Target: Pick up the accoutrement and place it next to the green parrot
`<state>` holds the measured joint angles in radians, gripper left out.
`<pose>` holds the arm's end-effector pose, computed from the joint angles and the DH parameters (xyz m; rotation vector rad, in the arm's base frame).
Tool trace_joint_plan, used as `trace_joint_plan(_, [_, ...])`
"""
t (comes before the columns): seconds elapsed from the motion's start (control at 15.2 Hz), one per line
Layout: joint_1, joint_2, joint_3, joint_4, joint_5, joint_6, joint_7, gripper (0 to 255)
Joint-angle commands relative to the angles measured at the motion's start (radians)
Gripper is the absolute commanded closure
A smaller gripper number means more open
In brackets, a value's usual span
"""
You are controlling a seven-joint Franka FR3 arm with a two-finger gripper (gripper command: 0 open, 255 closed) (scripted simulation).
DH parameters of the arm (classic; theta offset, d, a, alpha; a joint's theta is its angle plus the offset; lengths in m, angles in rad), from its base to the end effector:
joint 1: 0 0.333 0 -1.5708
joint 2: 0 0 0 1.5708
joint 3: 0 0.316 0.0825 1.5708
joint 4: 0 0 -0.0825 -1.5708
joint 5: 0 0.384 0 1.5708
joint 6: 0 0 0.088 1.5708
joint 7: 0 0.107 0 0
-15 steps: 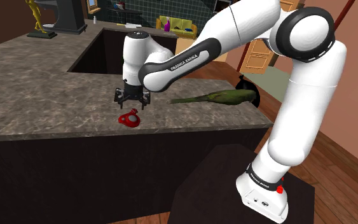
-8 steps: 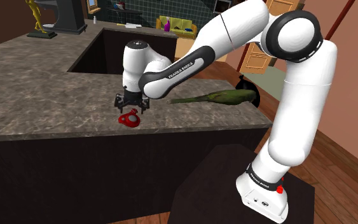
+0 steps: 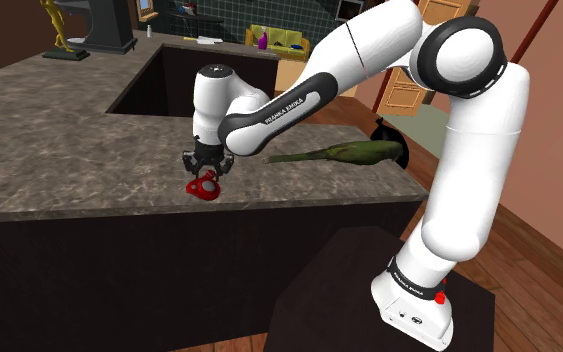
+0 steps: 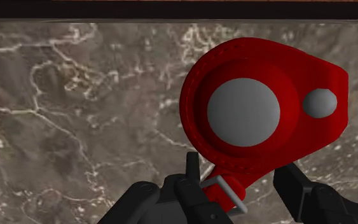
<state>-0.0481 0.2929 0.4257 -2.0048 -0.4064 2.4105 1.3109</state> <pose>0.5733 0.2137 0.3370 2.9423 -1.0310 0.3597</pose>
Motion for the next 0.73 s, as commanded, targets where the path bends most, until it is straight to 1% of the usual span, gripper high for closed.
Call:
trace_joint_plan(0.0, [0.0, 0.001, 0.0, -0.001, 0.0, 0.0, 0.0, 255])
trace_joint_plan(0.46, [0.001, 0.001, 0.0, -0.001, 0.0, 0.0, 0.0, 255])
trace_joint_plan(0.66, [-0.006, -0.023, 0.01, 0.01, 0.024, -0.031, -0.019, 255])
